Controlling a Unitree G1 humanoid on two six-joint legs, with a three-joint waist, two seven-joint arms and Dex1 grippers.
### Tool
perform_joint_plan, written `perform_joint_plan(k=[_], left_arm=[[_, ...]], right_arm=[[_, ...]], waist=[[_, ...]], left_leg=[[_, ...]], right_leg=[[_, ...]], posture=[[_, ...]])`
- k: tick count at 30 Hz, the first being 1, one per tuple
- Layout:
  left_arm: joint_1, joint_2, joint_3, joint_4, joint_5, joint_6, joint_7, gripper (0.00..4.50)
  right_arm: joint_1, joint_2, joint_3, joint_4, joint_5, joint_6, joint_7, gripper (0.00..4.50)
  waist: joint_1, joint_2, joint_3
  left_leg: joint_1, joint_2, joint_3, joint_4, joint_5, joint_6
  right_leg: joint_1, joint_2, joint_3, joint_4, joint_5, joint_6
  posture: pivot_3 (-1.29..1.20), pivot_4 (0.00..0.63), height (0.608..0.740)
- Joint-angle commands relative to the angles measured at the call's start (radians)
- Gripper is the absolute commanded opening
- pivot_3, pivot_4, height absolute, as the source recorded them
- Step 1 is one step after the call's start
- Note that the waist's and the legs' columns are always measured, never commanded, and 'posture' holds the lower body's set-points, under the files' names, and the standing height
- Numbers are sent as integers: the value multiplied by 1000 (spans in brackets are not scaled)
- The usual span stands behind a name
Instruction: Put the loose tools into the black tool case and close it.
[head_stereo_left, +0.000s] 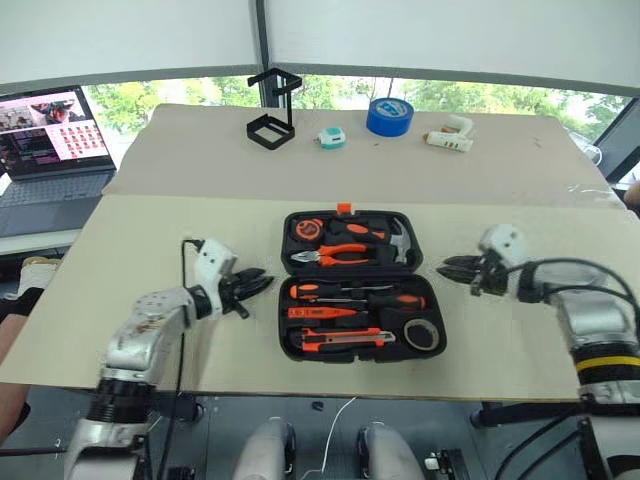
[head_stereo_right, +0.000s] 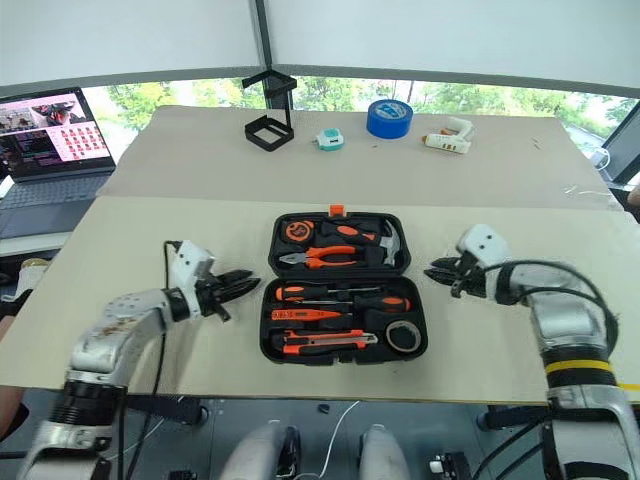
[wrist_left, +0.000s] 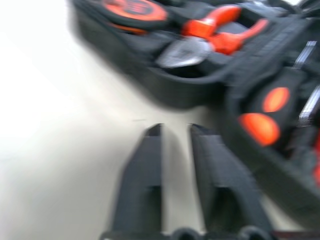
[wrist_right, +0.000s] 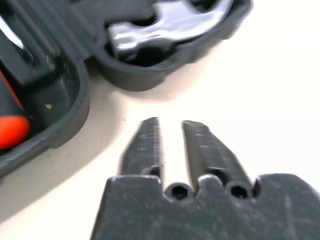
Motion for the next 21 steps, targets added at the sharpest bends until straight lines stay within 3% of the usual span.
perform_joint_plan(k=[1,5,6,16,21], left_arm=[[-169,0,46,-42,-117,300,32,3073],[-340,-81,36,32,-132,532,130,4499],[-374,-119,50,64,-122,549,175,4500],[-432,-209,-1,127,-45,565,315,4500],[-416,-244,2,148,-38,568,340,4500]], right_arm=[[-162,8,-29,-94,94,420,-58,2844],[-286,42,50,-46,90,592,-96,4236],[-314,51,91,-23,67,608,-115,4425],[-464,161,170,201,7,564,-216,4425],[-501,178,190,290,-32,552,-253,4425]], waist=[[-1,0,0],[4,-1,1],[6,-1,1],[-3,-1,1],[-3,-1,1]], left_leg=[[0,0,0,0,0,0],[0,-1,-2,3,1,1],[0,-2,-2,2,1,1],[-16,-3,0,2,5,-6],[-16,-3,0,2,4,-4]], right_leg=[[0,0,0,0,0,0],[1,1,-1,0,2,0],[2,2,-1,-1,1,0],[-16,2,1,9,1,1],[-16,2,1,10,1,1]], posture=[[0,150,740],[0,150,740],[0,150,740],[0,150,740],[0,150,740]])
